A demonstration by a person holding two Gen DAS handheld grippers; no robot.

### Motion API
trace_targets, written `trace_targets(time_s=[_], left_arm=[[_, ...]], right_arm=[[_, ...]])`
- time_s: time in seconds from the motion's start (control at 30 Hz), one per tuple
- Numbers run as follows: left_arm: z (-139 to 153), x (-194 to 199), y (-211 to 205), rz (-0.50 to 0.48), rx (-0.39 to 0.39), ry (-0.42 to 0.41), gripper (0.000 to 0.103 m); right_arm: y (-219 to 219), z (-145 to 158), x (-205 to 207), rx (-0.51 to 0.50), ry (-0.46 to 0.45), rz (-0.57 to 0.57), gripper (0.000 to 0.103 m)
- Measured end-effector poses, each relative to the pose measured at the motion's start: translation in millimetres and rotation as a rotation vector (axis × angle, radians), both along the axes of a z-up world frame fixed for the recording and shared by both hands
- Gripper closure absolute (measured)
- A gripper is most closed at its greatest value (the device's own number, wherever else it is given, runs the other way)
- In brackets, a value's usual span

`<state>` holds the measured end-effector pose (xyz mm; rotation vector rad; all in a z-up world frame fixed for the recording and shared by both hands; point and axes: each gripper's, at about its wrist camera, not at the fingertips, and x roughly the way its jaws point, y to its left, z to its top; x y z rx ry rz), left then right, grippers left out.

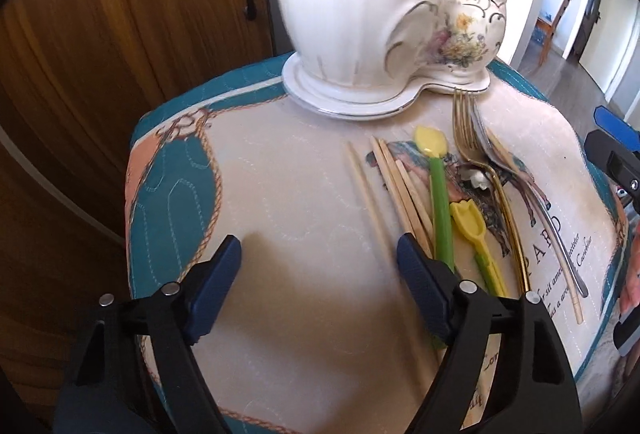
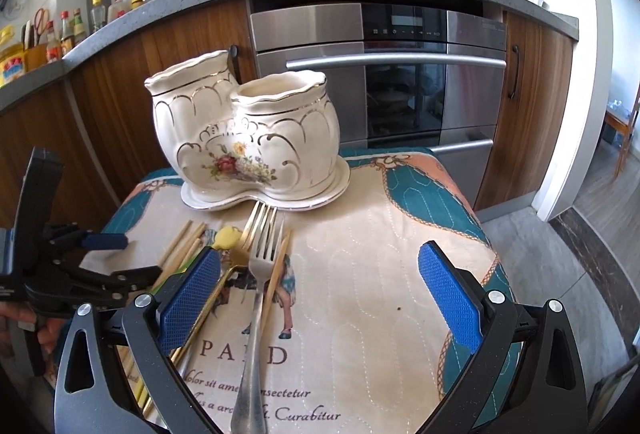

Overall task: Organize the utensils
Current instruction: 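Grasp a wooden chopstick with the left tool while the right tool grasps a silver fork, then lift the chopstick with the left tool while the right tool lifts the fork toward the holder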

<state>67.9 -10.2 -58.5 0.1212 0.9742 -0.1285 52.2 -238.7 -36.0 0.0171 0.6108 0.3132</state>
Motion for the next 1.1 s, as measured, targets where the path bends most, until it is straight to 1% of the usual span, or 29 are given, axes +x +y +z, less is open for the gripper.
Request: trace_targets(time_s=[0.03,0.1,0.13,0.2,0.23,0.3,0.33,0.4,0.5,0.57,0.63,0.67,0.73,0.83,0.97,1.03,1.1], left_arm=[[1,0,1,-0.004,-0.003,0.007,0.027],[5,0,-2,-0.020,-0.015,0.039,0.037],[5,1,-3,-0.030,-0.015,0.050,0.040],[7,2,-3,-0.043,-0.022,0.071,0.054],[9,2,-3,-0.045,-0.019,0.081,0.058],[11,4,-3,-0.054,-0.017,0.091,0.073],[11,7,-2,-0.056,-0.012,0.094,0.077],[12,10,-1,-0.058,-0.017,0.101,0.090],[14,12,-1,-0.055,-0.033,0.093,0.093],[12,12,6,-0.042,-0.071,0.080,0.094],[12,10,13,-0.031,-0.109,0.067,0.097],[14,7,15,-0.030,-0.126,0.052,0.097],[20,-1,17,-0.023,-0.131,0.006,0.097],[24,-11,16,-0.021,-0.140,-0.025,0.097],[32,-18,25,-0.002,-0.202,-0.072,0.097],[38,-22,27,0.003,-0.230,-0.106,0.097],[42,-25,28,0.002,-0.239,-0.130,0.097]], right_arm=[[0,0,0,-0.003,-0.002,-0.001,0.005],[0,0,0,-0.006,-0.003,-0.007,0.005],[-2,0,0,-0.004,-0.002,-0.009,0.005],[-5,0,1,0.004,-0.002,-0.018,0.005],[-7,1,2,0.011,-0.001,-0.022,0.005],[-10,3,2,0.023,-0.002,-0.028,0.005],[-12,4,2,0.027,-0.003,-0.030,0.005],[-13,5,2,0.028,-0.006,-0.031,0.005],[-14,5,1,0.013,-0.012,-0.030,0.005],[-16,5,1,0.004,-0.005,-0.025,0.005],[-18,4,2,0.004,0.003,-0.023,0.005],[-18,3,3,0.006,0.011,-0.018,0.005],[-17,1,4,-0.006,0.017,-0.018,0.005],[-10,-2,4,-0.029,0.023,-0.002,0.005],[1,-6,4,-0.026,0.049,0.057,0.005],[8,-9,3,-0.047,0.052,0.077,0.007],[15,-12,2,-0.071,0.059,0.093,0.010]])
